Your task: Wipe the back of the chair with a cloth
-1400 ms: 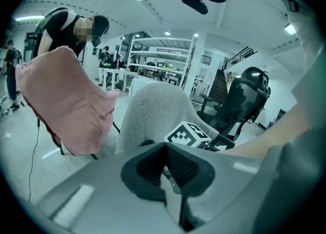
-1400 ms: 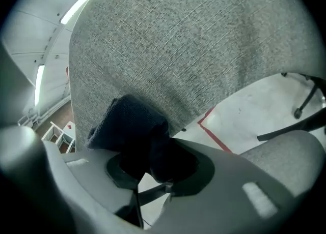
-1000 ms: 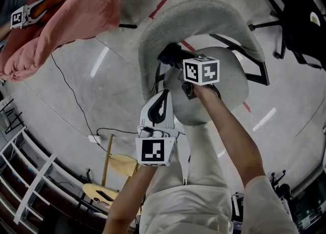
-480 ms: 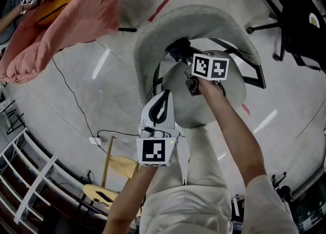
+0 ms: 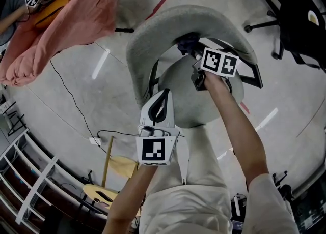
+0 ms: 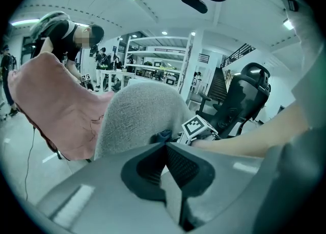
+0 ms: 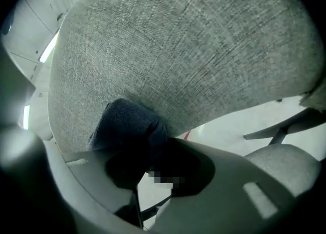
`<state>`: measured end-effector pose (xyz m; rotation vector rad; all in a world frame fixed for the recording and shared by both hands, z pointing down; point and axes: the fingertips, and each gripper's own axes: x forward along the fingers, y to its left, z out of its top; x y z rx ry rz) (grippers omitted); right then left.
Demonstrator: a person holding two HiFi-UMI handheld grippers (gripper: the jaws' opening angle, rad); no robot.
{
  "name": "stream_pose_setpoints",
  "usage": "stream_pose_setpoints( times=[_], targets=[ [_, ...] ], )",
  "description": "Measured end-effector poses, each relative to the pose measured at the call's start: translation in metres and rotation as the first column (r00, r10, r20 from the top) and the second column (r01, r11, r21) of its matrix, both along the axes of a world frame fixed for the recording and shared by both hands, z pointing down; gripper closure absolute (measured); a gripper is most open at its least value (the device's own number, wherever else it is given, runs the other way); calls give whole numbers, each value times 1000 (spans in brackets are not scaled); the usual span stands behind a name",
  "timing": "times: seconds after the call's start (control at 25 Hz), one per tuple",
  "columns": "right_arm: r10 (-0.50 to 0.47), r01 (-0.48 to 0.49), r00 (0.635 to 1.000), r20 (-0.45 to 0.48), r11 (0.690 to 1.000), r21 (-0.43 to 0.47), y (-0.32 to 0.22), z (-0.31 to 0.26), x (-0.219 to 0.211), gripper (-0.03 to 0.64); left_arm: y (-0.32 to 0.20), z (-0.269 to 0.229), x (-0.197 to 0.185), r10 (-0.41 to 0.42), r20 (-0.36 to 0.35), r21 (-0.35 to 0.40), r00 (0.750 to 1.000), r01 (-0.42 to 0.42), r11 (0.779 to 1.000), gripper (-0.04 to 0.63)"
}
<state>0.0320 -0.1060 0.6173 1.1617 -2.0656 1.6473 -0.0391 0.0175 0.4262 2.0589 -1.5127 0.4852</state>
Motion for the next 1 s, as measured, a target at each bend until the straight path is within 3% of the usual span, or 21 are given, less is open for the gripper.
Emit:
stream_pose_setpoints(
  times=[0.68,1.0],
  targets=[
    [171,-171,985,-23,985,5,-12,-1,69,492,-4,-3,23,33,-4,14,999,-33,999,595],
    [320,-320,946,-53,947,3,-7,3,115,492,-1,-2,37,54,-4,6,999,-54,999,595]
  ],
)
